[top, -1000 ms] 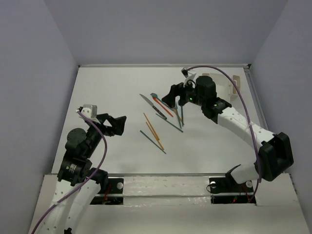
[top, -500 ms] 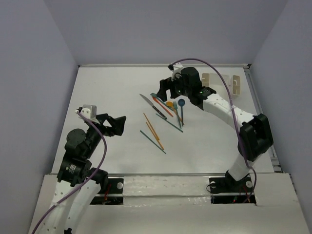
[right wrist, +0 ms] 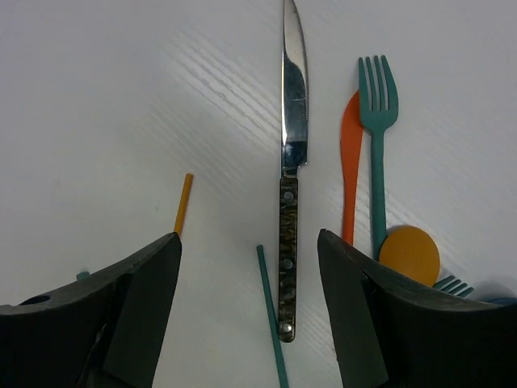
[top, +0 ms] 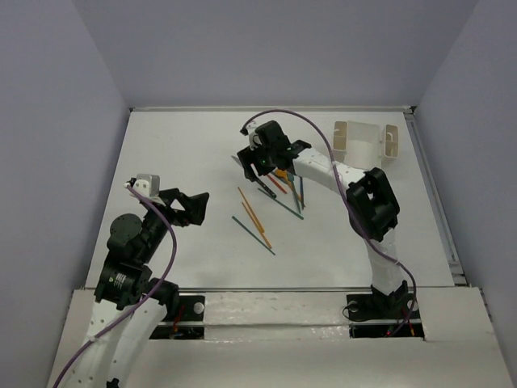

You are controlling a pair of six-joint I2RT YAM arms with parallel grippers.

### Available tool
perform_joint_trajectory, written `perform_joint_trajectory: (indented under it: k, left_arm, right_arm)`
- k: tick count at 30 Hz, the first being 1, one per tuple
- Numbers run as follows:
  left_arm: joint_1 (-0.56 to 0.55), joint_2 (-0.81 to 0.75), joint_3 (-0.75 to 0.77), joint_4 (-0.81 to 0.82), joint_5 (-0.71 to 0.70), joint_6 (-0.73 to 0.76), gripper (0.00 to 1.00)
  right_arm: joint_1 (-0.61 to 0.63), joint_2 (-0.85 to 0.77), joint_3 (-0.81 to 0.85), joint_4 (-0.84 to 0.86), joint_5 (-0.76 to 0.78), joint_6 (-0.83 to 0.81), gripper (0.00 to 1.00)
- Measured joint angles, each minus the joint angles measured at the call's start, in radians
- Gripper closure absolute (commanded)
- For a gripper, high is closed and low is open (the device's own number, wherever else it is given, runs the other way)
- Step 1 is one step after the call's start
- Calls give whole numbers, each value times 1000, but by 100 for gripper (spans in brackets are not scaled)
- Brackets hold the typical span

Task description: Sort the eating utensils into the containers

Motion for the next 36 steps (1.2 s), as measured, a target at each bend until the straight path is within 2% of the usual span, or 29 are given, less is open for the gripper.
perform_joint_trajectory:
  k: [7,8,13,23,30,31,34,35,36]
  left_arm:
    - [0,0,0,0,7,0,1]
    - [0,0,0,0,7,0,1]
    - [0,0,0,0,8,0,1]
    - [0,0,0,0,12,0,1]
    - [0,0,0,0,13,0,1]
    - [0,0,0,0,13,0,1]
    - [0,-1,0,0,13,0,1]
    - [0,-1,0,0,13,0,1]
    - [0,-2,0,0,13,0,1]
  right_arm:
    - [3,87,72,-66,42,-14,36]
    - [3,105,90,-80,51,-15,43]
    - [2,163,127,-108,60,-17,53]
    - [2,248,205,-158,77,-21,55]
    - [2,288,271,-185,90,-37,64]
    - [2,294,280,-191,92,-39,73]
    - [2,303,296,-201,98,-44,85]
    - [2,306,301,-201,98,-45,95]
    - [2,307,302,-203,100,-46,99]
